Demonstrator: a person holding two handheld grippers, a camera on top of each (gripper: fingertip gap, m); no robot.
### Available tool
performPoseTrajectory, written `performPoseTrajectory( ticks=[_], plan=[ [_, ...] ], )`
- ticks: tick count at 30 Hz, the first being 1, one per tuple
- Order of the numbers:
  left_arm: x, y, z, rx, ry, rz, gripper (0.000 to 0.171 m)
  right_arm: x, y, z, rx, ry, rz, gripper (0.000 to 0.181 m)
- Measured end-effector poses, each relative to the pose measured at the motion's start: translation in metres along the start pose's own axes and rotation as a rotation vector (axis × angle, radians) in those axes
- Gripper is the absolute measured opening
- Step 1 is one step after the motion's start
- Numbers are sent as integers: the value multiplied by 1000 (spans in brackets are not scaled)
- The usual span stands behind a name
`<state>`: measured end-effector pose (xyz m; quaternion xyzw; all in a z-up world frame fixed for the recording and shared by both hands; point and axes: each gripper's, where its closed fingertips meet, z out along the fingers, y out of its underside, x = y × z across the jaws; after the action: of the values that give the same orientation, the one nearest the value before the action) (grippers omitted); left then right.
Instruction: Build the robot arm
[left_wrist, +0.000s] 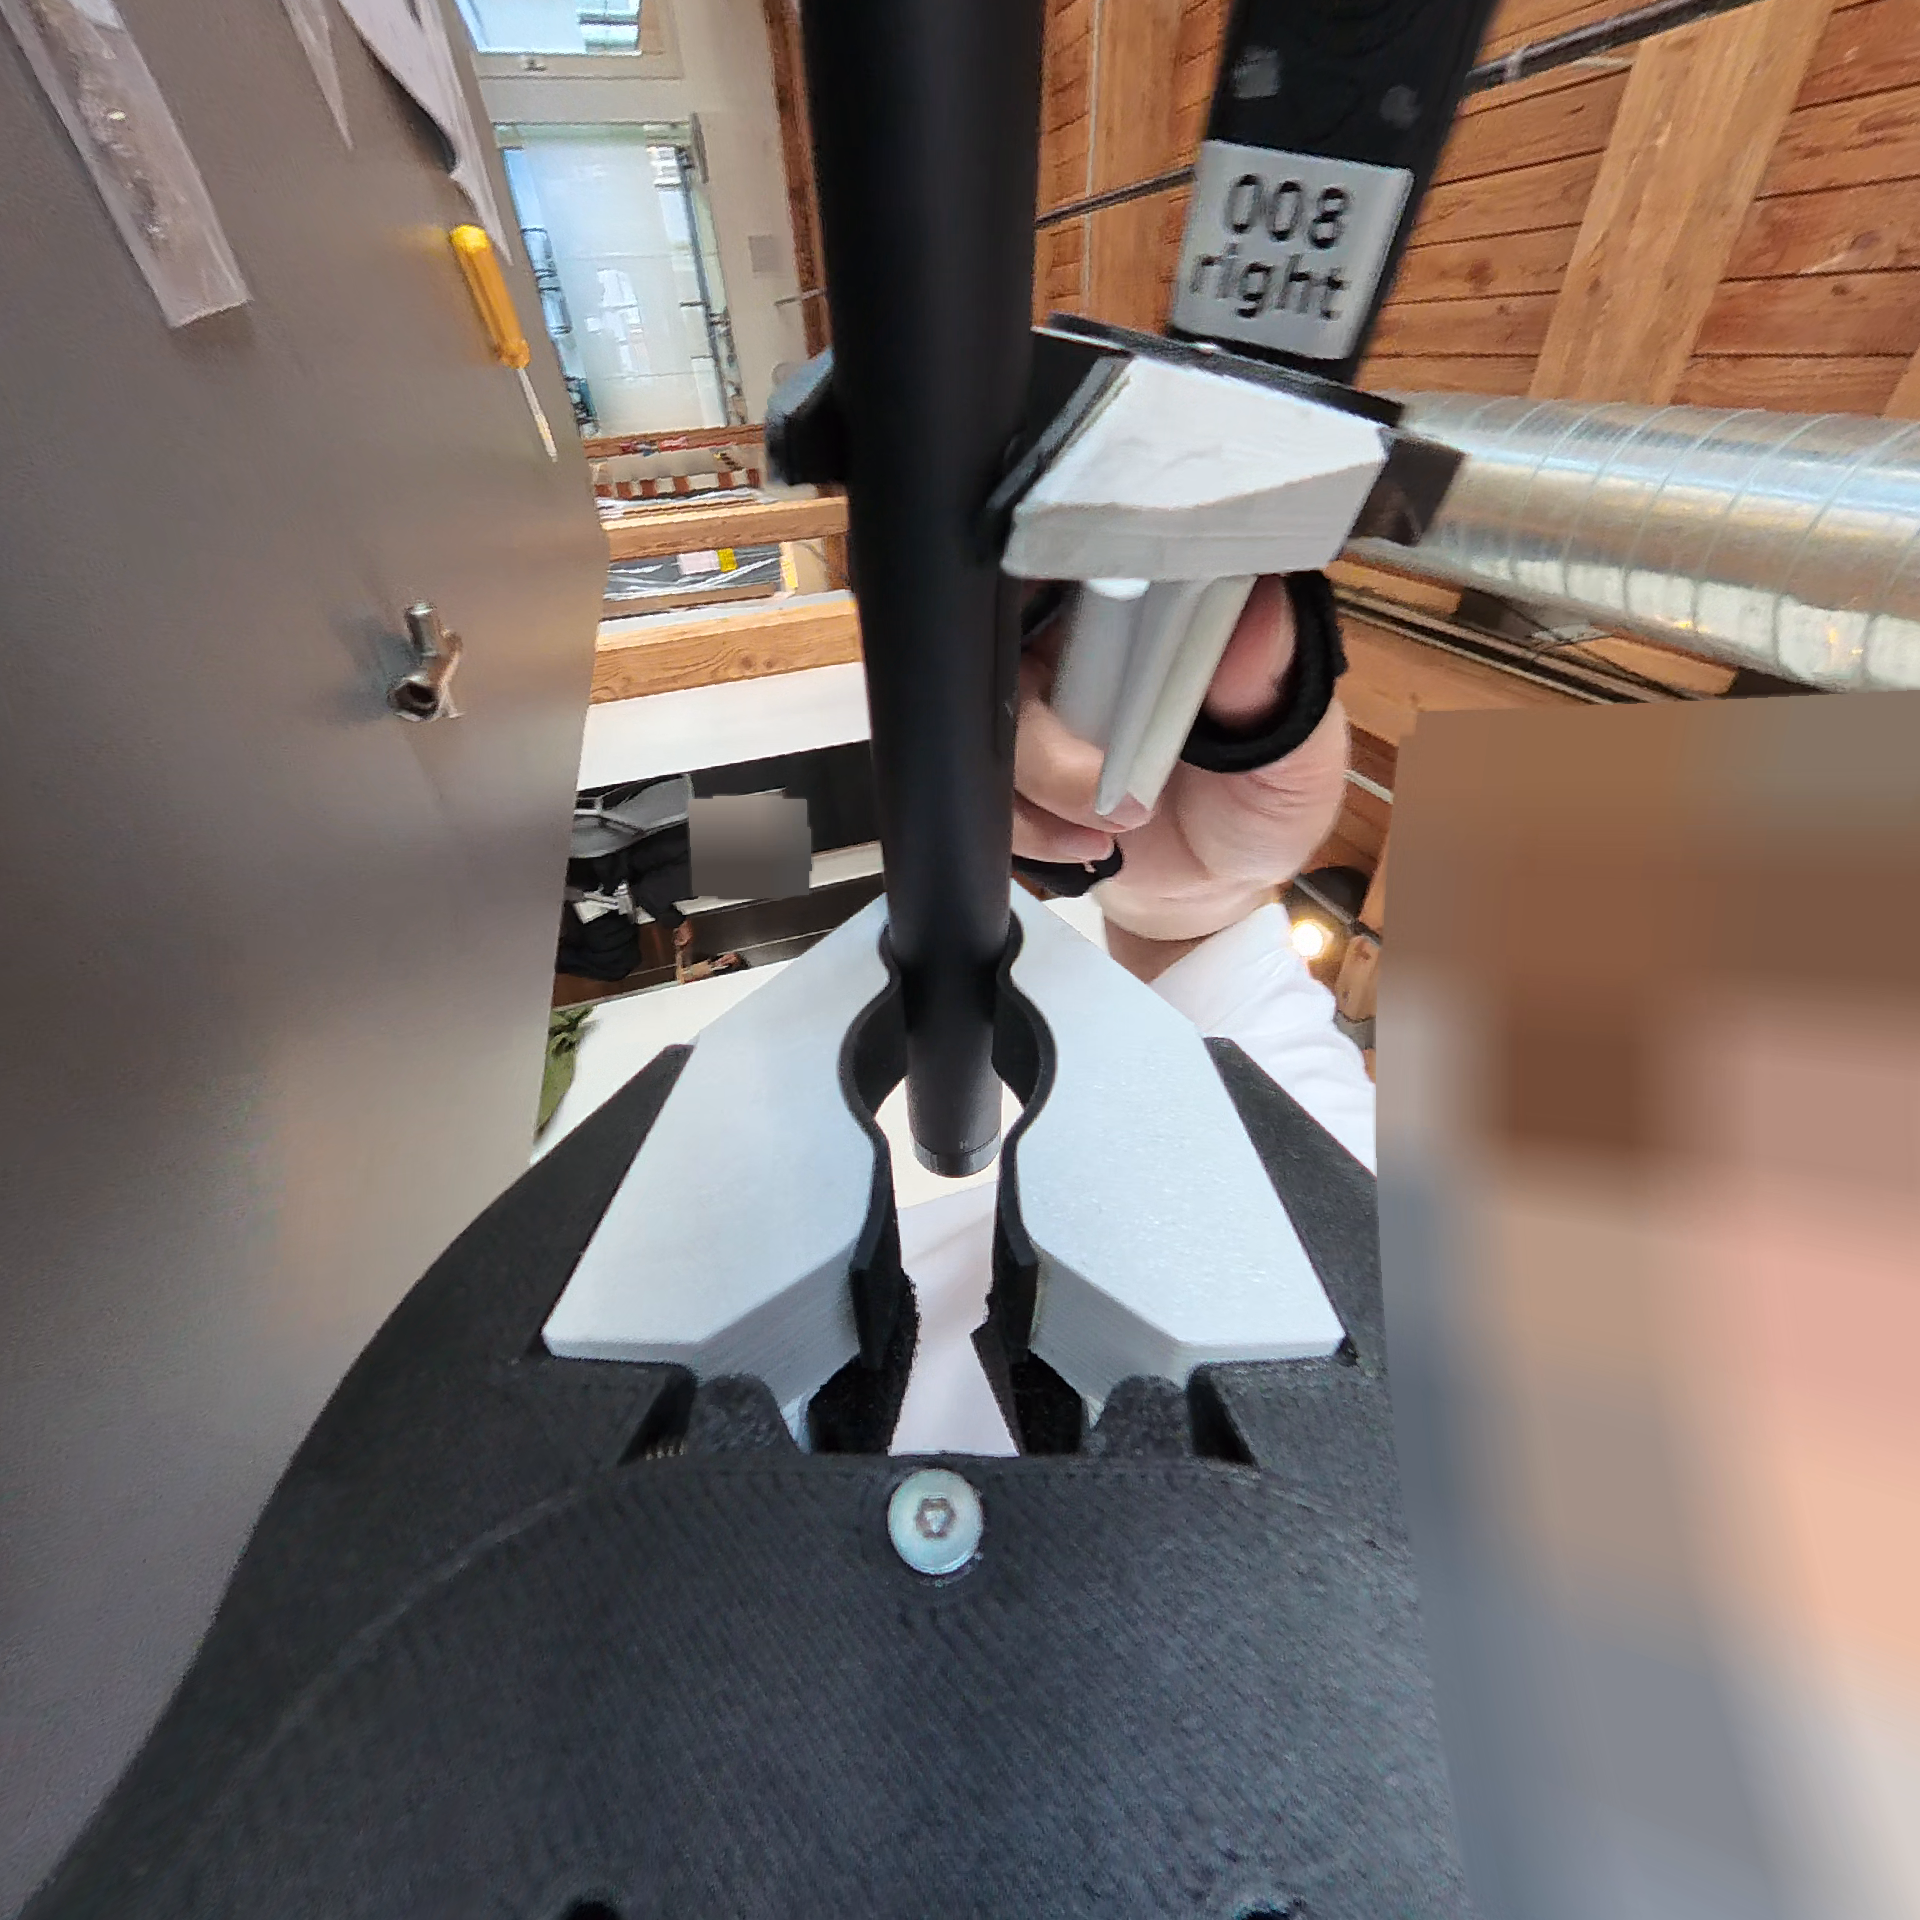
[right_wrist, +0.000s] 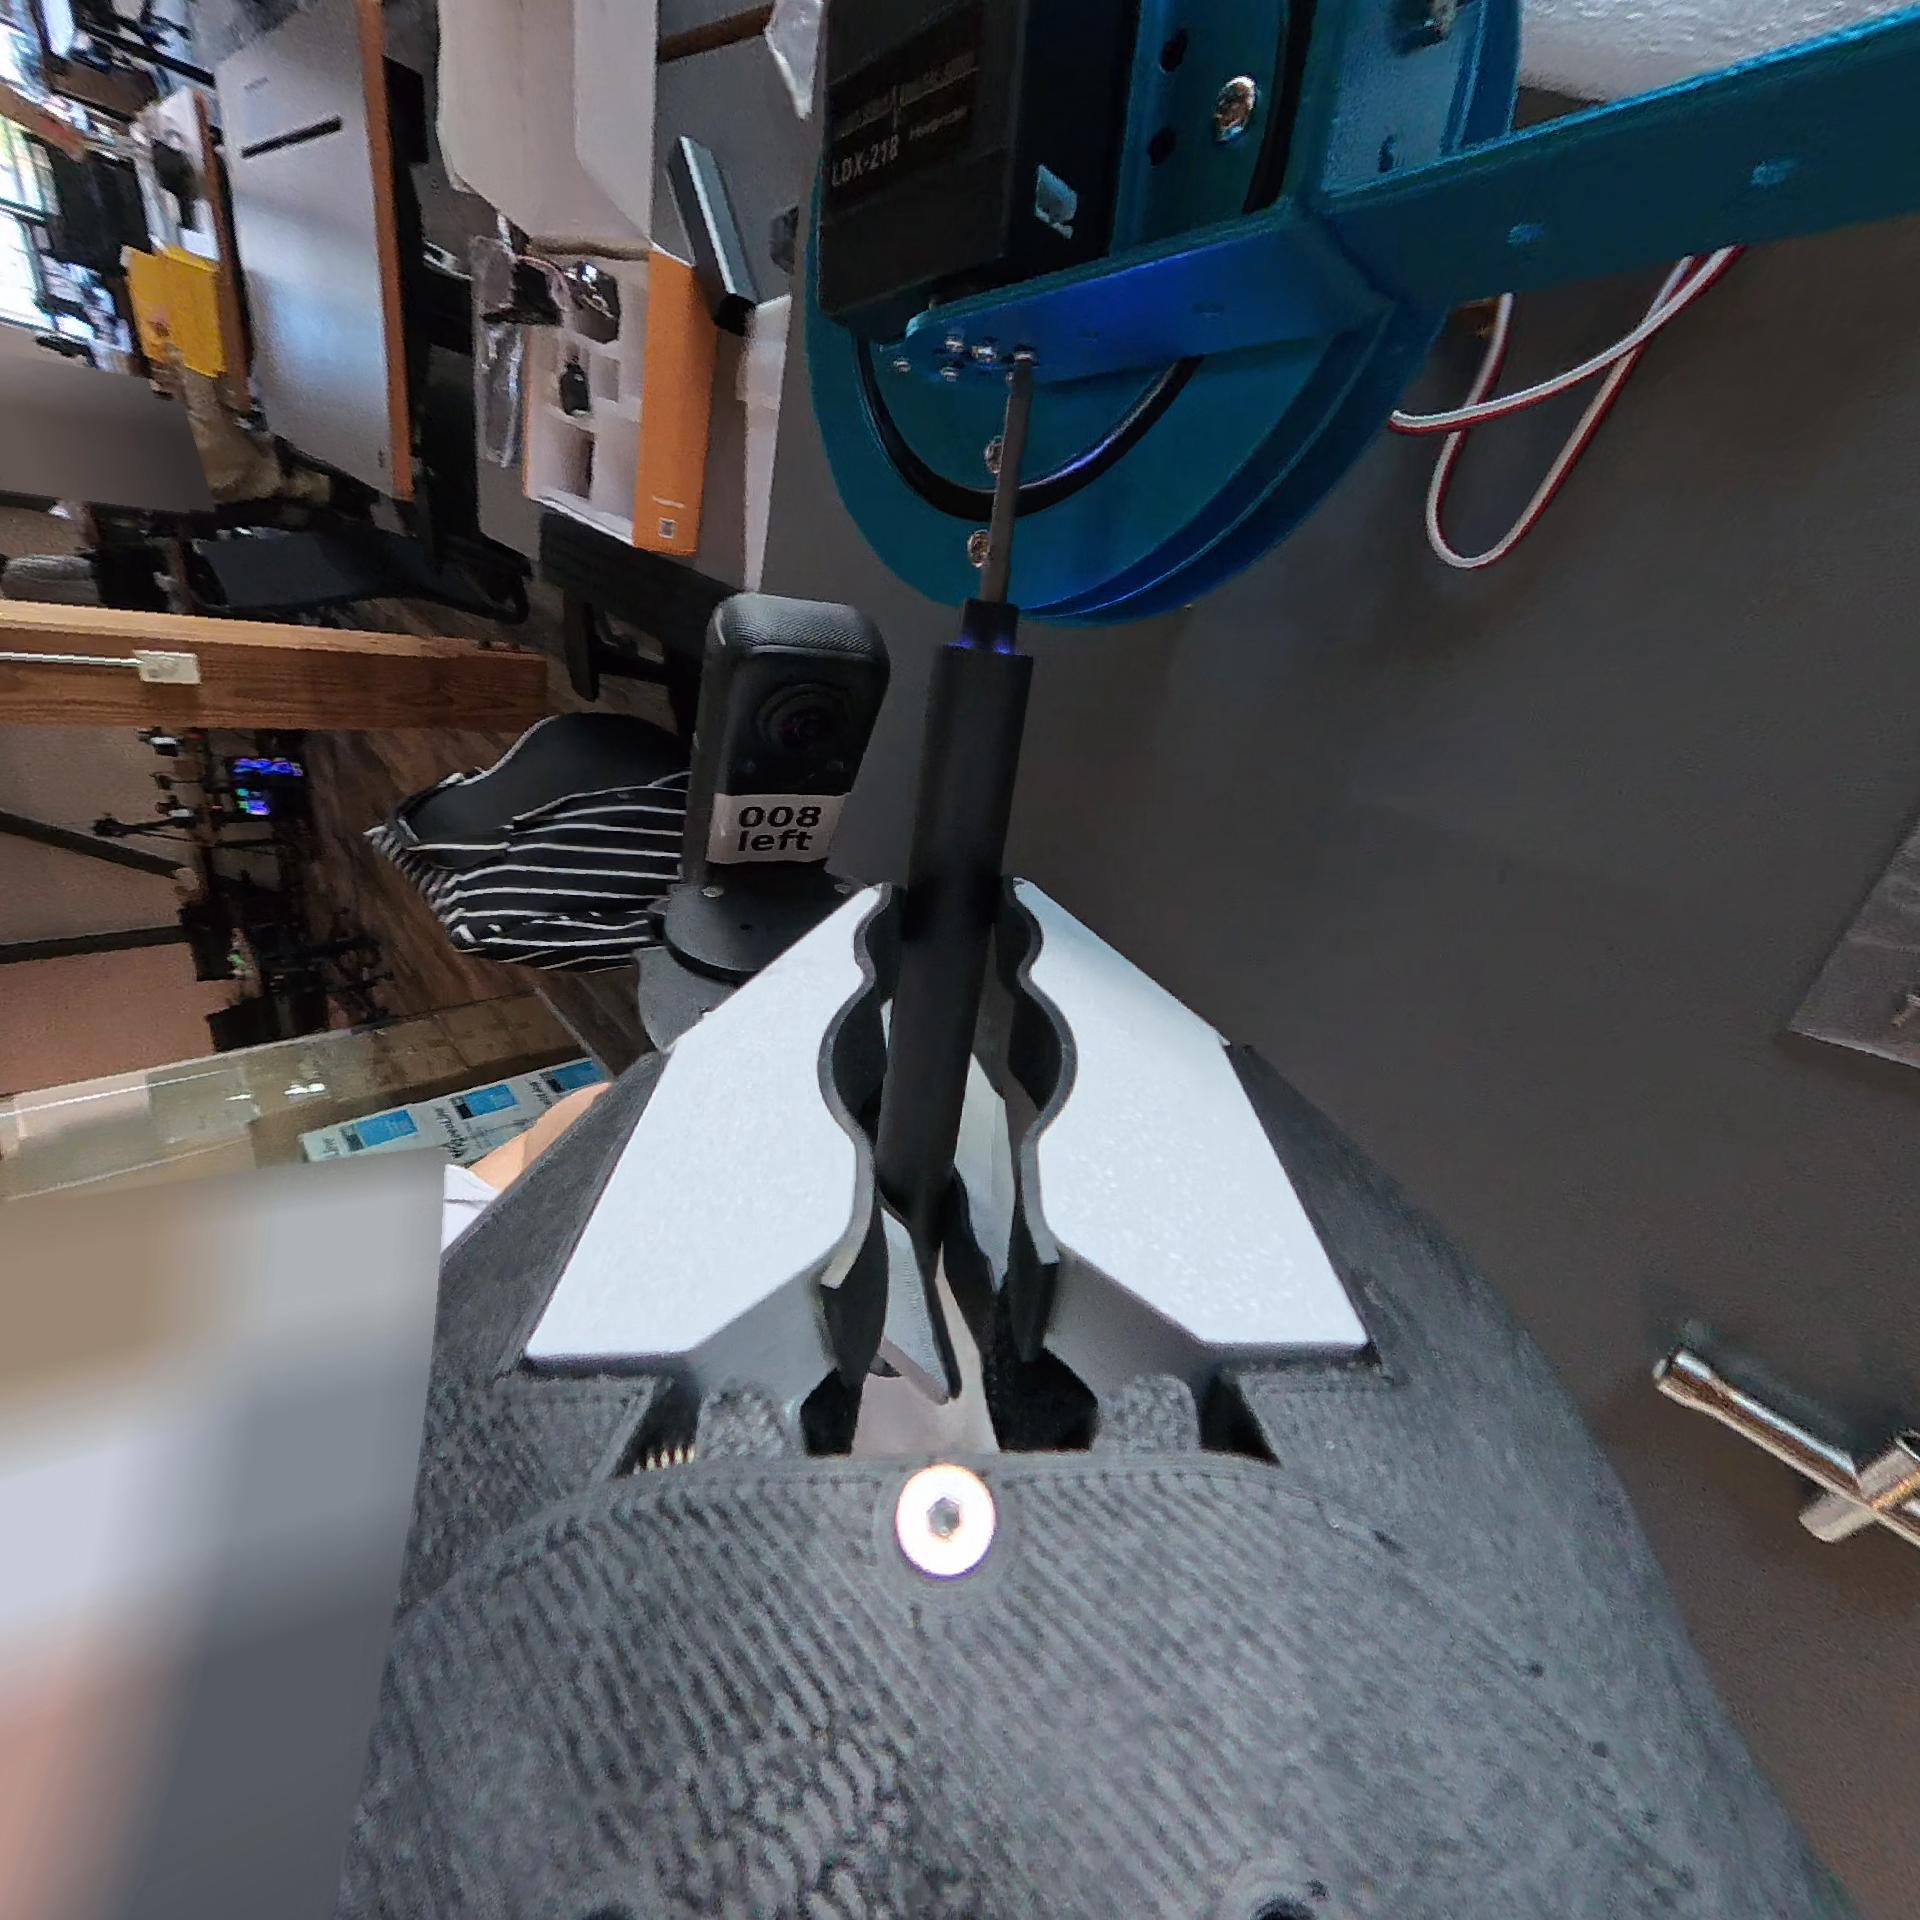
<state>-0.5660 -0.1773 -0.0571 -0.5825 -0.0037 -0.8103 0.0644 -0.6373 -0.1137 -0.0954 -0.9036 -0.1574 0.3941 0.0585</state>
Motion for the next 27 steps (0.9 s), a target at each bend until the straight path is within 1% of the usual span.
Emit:
performPoseTrajectory(
  ticks=[7, 9, 11, 13, 15, 18, 20, 24, 27],
  plan=[
    [-3, -8, 4, 15, -2, 4, 8, 1, -7, -1, 50, -122, 36, 16],
    [-3, -9, 5, 20, -4, 5, 8, 1, -9, -2, 52, -148, 20, 17],
    [-3, -11, 5, 25, -9, 6, 8, -2, -10, -3, 54, -190, 18, 24],
    [-4, -12, 6, 30, -15, 7, 8, -4, -11, -4, 60, -219, 28, 26],
    [-5, -12, 6, 31, -25, 10, 8, -1, -11, -4, 61, -202, 29, 21],
    [-7, -12, 6, 34, -35, 12, 8, 1, -11, -3, 44, -164, 29, 20],
    [-7, -13, 6, 38, -40, 13, 8, 2, -11, -3, 32, -95, -12, 18],
    [-8, -13, 6, 40, -40, 15, 8, 2, -8, -2, -37, 47, -129, 25],
    [-5, -15, 7, 43, -30, 14, 8, 4, -10, -3, -59, 102, -154, 18]
  ],
)
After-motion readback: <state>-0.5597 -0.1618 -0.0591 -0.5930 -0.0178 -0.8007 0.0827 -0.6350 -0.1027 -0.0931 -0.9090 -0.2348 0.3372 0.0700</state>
